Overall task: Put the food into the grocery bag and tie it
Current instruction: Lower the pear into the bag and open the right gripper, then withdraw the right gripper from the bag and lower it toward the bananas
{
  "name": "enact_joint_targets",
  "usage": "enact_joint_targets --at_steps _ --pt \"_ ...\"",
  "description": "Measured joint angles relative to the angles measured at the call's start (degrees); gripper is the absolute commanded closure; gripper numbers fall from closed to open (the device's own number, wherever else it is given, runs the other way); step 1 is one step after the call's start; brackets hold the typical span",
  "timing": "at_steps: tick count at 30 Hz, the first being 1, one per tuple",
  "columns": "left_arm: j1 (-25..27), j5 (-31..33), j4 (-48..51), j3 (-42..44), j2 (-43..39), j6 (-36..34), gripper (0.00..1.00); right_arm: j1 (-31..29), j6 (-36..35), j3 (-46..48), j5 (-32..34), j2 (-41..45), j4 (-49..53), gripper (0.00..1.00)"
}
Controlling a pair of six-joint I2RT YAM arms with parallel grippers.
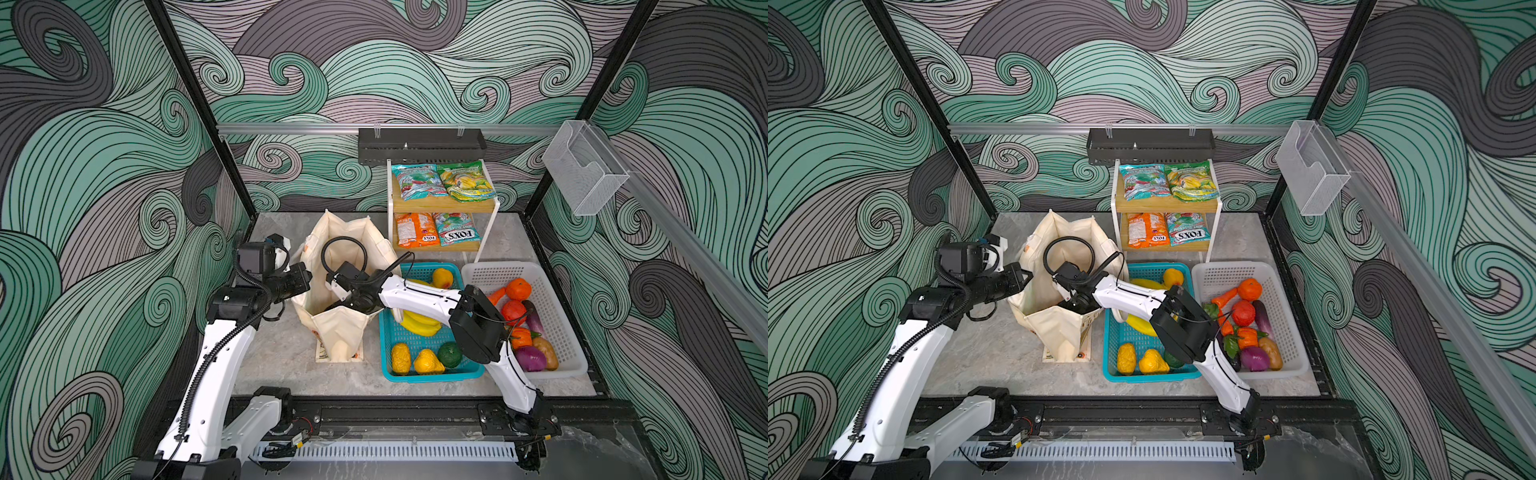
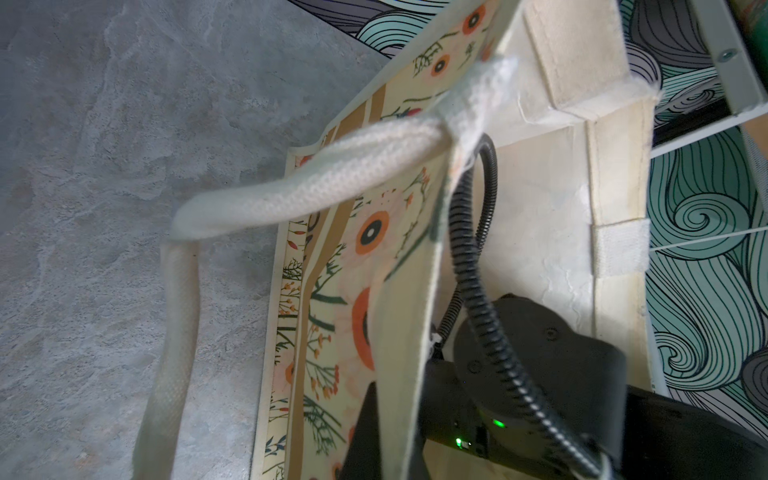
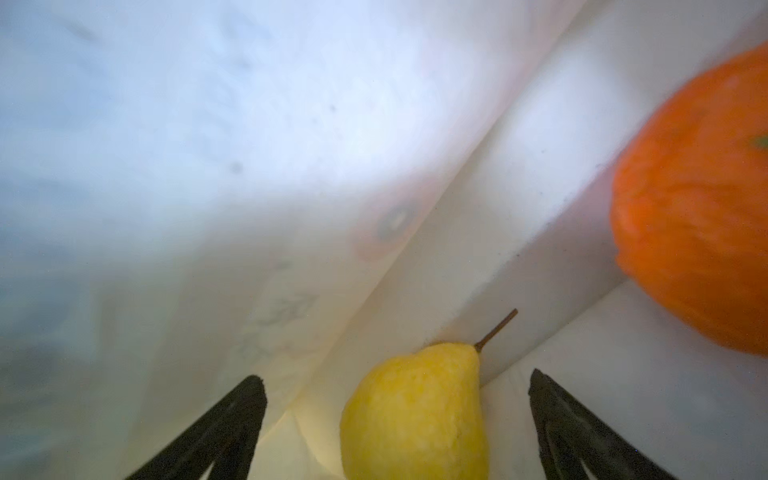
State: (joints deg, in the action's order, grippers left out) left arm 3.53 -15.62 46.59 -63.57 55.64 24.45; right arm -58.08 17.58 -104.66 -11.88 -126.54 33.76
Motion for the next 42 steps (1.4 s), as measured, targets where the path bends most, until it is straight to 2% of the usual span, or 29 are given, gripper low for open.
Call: enact_joint_targets --at_steps 7,15,30,37,42 --pt "0.0 1.3 0.2 0.0 0.0 0.0 1.00 -0.1 0.0 -0.3 -0.2 6.9 -0.2 0.01" --pt "0.0 2.1 0.8 0.0 -0.5 0.0 1.00 -0.1 0.0 -0.7 0.1 10.8 -1.3 0.01" --pt "0.0 2.5 1.4 0.0 -0.8 -0.1 1.00 -0.2 -1.1 0.0 4.5 25.7 -3.1 0.01" --pt "0.0 2.8 1.5 0.0 -0.8 -0.2 1.00 0.5 -0.8 12.2 5.5 39.8 -7.3 0.01" --pt "0.0 2.8 1.6 0.0 -1.1 -0.3 1.00 5.3 1.8 23.4 7.7 53.3 -8.6 0.01"
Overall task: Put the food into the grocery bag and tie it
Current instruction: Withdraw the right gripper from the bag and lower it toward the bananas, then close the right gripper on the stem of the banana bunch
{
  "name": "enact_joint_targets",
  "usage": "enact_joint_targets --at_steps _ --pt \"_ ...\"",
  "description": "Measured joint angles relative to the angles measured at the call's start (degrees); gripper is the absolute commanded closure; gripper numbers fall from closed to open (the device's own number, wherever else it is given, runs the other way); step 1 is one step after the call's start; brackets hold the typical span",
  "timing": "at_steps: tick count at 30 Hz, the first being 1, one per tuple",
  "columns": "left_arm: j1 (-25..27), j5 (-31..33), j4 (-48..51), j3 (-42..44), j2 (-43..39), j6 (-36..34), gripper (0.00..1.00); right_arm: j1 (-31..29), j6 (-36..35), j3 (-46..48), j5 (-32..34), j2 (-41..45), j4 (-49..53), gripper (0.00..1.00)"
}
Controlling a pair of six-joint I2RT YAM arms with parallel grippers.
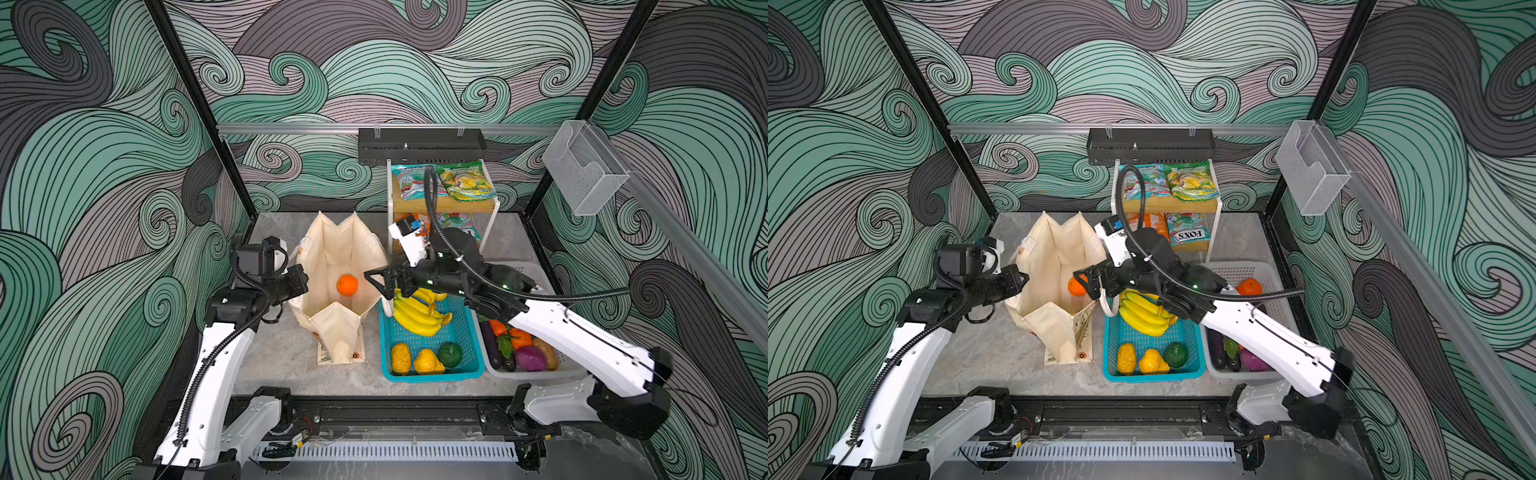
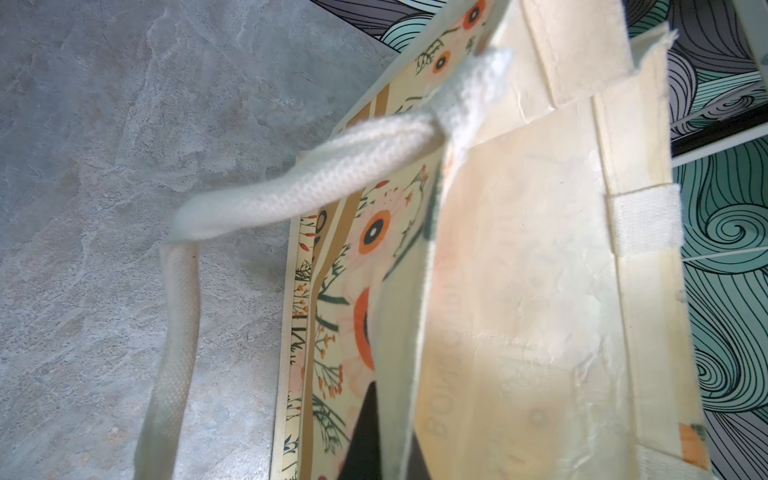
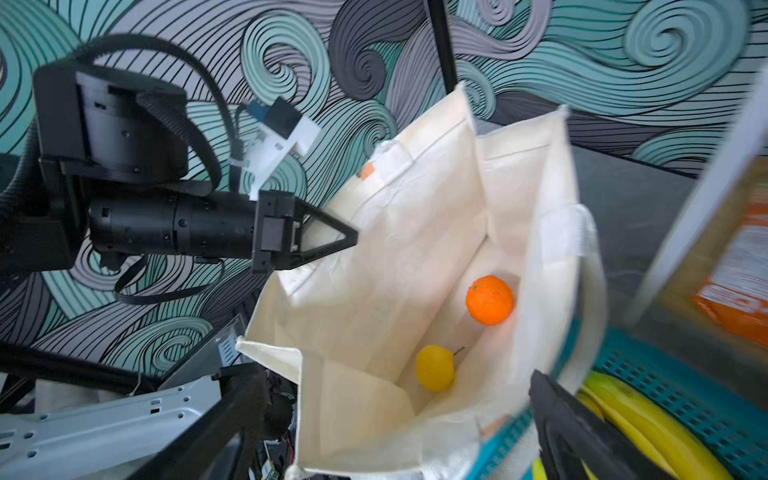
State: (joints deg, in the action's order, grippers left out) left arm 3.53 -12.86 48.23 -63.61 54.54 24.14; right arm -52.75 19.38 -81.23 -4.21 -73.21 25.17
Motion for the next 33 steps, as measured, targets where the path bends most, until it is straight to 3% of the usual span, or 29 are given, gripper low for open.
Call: enact_joint_targets --at_steps 6,10,20,33 --pt "0.0 0.0 0.6 0.0 -0.9 -0.1 1.00 7.5 3.9 13.0 5.5 12.8 1.7 0.04" --pt "0.0 0.0 0.7 0.0 -1.0 -0.1 1.00 10.5 7.2 21.5 8.9 16.2 3.0 0.08" --pt "0.0 0.2 1.1 0.0 -1.6 -0.1 1.00 10.8 15.2 35.0 13.5 14.3 5.6 0.15" --pt "0.0 0.3 1.3 0.0 -1.8 -0.1 1.00 10.4 21.5 41.2 15.0 6.5 0.6 0.20"
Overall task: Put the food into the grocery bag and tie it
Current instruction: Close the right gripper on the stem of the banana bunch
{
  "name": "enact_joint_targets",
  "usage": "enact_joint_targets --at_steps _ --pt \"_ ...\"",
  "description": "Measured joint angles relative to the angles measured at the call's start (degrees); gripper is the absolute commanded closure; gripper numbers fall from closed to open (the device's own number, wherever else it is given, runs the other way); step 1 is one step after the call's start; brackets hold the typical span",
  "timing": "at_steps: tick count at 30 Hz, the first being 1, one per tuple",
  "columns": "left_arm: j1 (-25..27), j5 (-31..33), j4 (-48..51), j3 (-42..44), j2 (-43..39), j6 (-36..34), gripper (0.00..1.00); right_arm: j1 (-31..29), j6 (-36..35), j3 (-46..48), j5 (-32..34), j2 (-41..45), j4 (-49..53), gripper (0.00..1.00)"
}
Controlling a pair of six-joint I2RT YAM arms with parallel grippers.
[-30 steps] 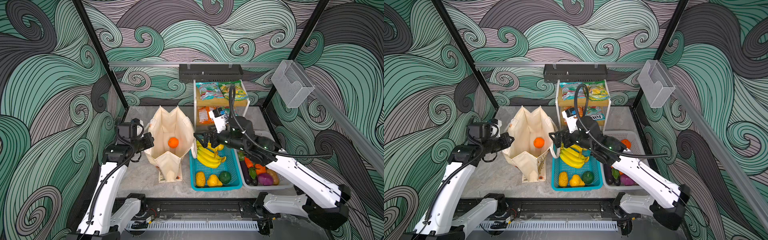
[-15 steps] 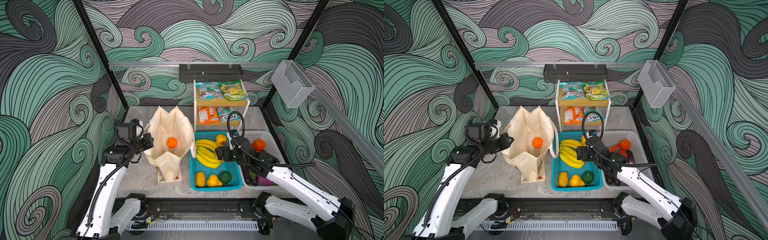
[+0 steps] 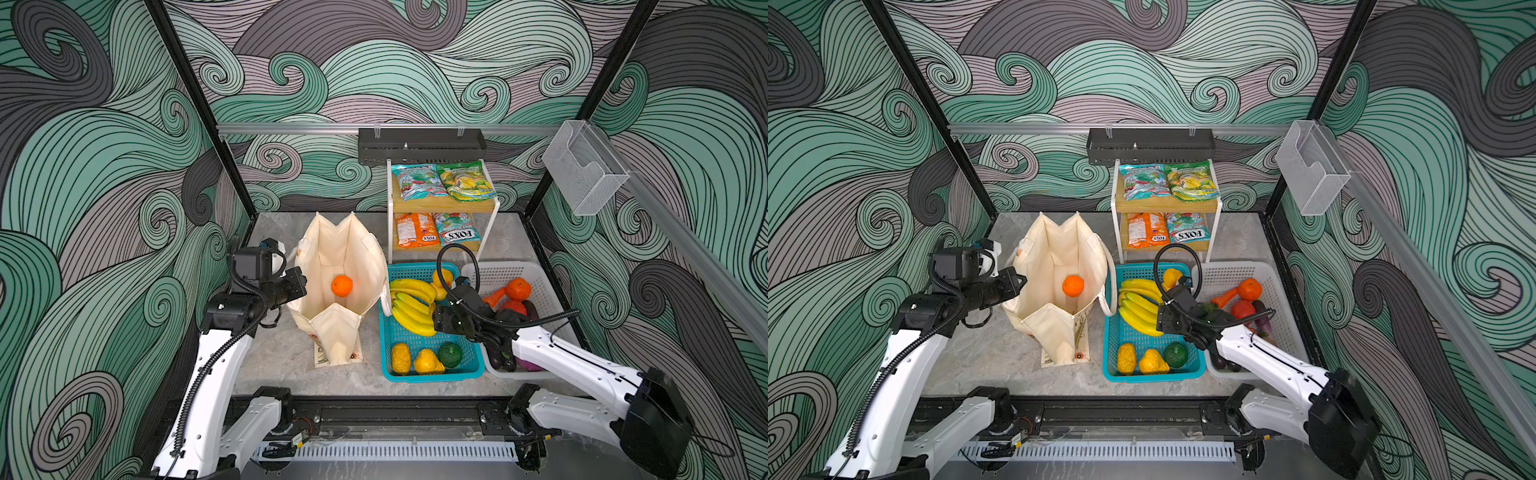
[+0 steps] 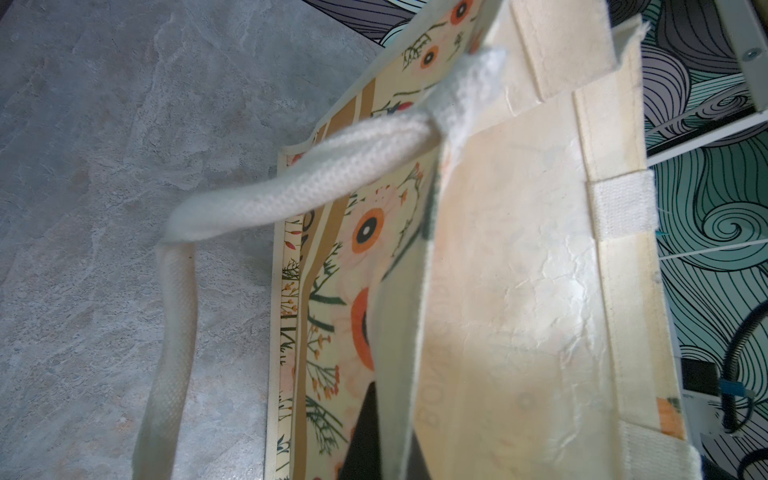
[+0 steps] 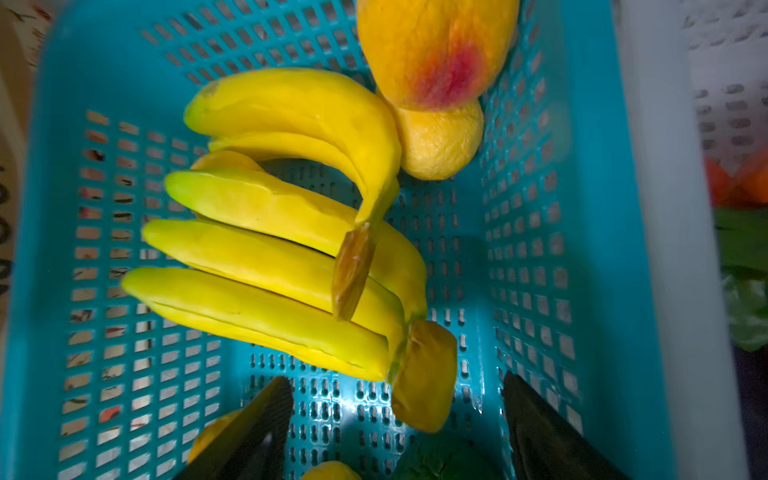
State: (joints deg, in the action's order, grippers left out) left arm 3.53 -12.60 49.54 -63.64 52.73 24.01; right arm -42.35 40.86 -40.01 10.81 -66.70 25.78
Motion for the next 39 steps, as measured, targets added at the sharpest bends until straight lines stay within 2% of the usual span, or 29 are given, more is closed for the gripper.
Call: enact_joint_targets --at_steps 10,18,23,26,31,32,39 --pt "0.0 0.0 0.0 0.0 0.0 0.0 1.00 -1.0 0.6 0.8 2.6 -7.0 -6.2 0.27" --pt "0.0 0.0 0.0 0.0 0.0 0.0 1.00 -1.1 0.5 2.0 3.4 -12.3 -10.2 0.37" --pt "0.0 0.0 0.0 0.0 0.0 0.0 1.00 -1.1 0.6 2.3 3.8 -12.8 -12.3 0.44" --pt "0.0 0.0 0.0 0.0 0.0 0.0 1.00 -1.1 0.6 2.6 3.9 -12.7 -13.3 0.57" --pt "0.0 0.0 0.0 0.0 0.0 0.0 1.00 -1.4 1.2 3.3 3.7 -11.9 -14.5 0.65" --pt "0.0 0.0 0.0 0.0 0.0 0.0 1.00 -1.4 1.2 3.4 3.7 -11.7 -14.5 0.70" --pt "0.0 0.0 0.0 0.0 0.0 0.0 1.00 -1.6 0.7 4.6 2.6 -8.8 -14.3 0.74"
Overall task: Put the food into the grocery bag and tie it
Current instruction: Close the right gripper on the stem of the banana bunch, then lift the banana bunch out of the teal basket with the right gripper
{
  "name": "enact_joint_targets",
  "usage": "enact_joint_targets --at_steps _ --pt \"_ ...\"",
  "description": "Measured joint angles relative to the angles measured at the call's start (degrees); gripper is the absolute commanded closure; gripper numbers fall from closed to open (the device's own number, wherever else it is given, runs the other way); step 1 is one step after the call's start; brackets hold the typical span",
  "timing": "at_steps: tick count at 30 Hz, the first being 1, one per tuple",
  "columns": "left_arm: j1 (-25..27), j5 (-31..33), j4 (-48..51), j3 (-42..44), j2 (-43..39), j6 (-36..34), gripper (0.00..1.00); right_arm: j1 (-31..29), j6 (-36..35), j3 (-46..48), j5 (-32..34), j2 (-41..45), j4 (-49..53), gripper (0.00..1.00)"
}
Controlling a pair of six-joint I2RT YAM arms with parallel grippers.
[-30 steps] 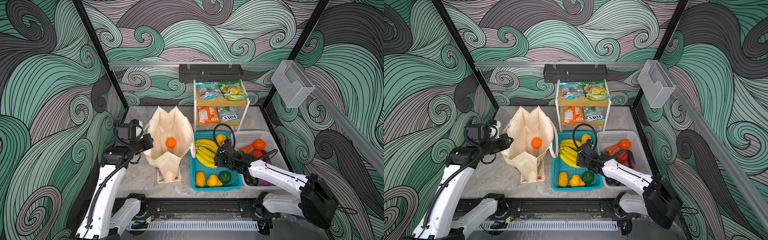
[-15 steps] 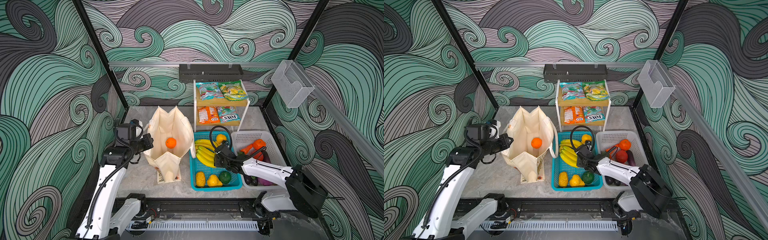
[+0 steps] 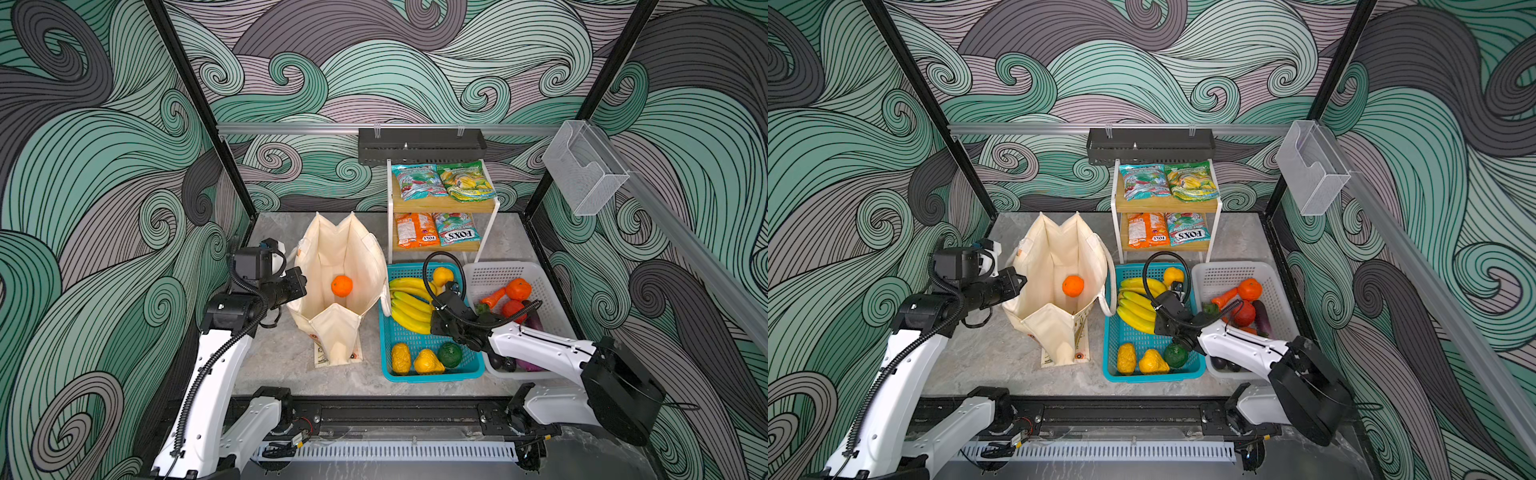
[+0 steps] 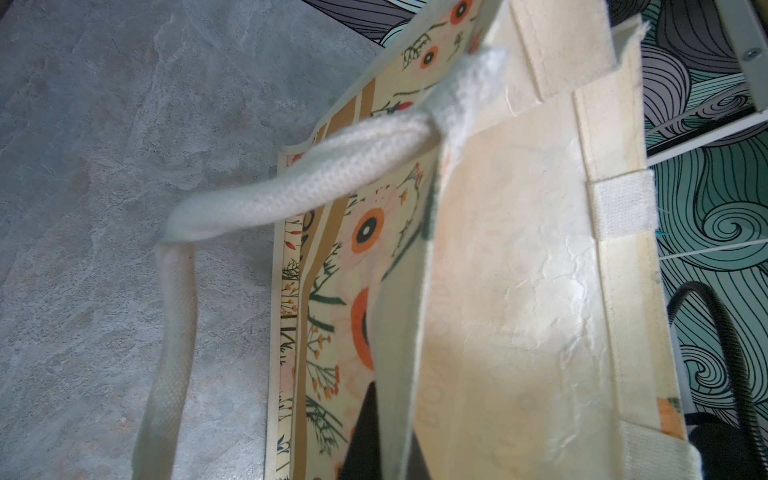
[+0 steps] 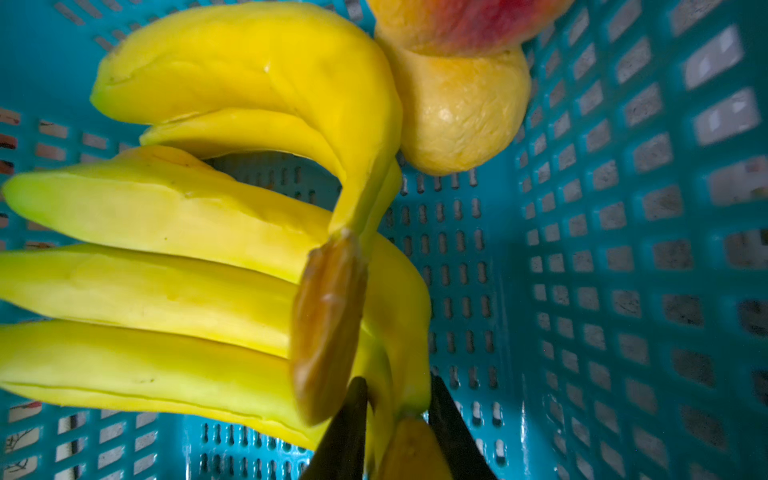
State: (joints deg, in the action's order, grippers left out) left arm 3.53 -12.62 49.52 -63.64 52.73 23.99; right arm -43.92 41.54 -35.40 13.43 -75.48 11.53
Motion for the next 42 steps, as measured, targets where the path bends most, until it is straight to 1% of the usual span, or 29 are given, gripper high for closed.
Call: enact_joint_targets --at_steps 2,3,6,15,19,21,24,28,30,42 --pt "0.0 0.0 0.0 0.0 0.0 0.0 1.00 0.0 -0.7 0.2 -0.4 0.6 0.3 0.78" --pt "0.0 0.0 0.0 0.0 0.0 0.0 1.00 0.0 -1.1 0.2 -0.7 0.9 0.5 0.84" --pt "0.0 0.0 0.0 0.0 0.0 0.0 1.00 0.0 -3.1 0.2 -1.9 1.8 0.3 0.90" --pt "0.0 0.0 0.1 0.0 -0.1 0.0 1.00 0.2 -5.4 0.2 -4.2 2.6 1.2 0.89" --pt "0.0 0.0 0.2 0.0 -0.1 0.0 1.00 0.2 -5.3 0.4 -5.7 5.2 3.1 0.91" --pt "0.0 0.0 0.2 0.0 -0.1 0.0 1.00 0.1 -5.3 0.7 -6.7 6.8 3.6 0.95" --pt "0.0 -0.1 0.2 0.0 -0.1 0.0 1.00 0.1 -5.3 1.1 -7.6 9.2 4.2 0.96" --pt "0.0 -0.1 0.2 0.0 -0.1 0.0 1.00 0.1 -5.3 1.2 -8.0 10.3 5.4 0.96" --pt "0.0 -0.2 0.2 0.0 -0.1 0.0 1.00 0.1 -5.1 1.5 -8.3 10.8 5.6 1.00" --pt "0.0 -0.9 0.1 0.0 -0.1 0.0 1.00 0.1 -3.6 2.3 -11.0 17.4 6.7 1.00"
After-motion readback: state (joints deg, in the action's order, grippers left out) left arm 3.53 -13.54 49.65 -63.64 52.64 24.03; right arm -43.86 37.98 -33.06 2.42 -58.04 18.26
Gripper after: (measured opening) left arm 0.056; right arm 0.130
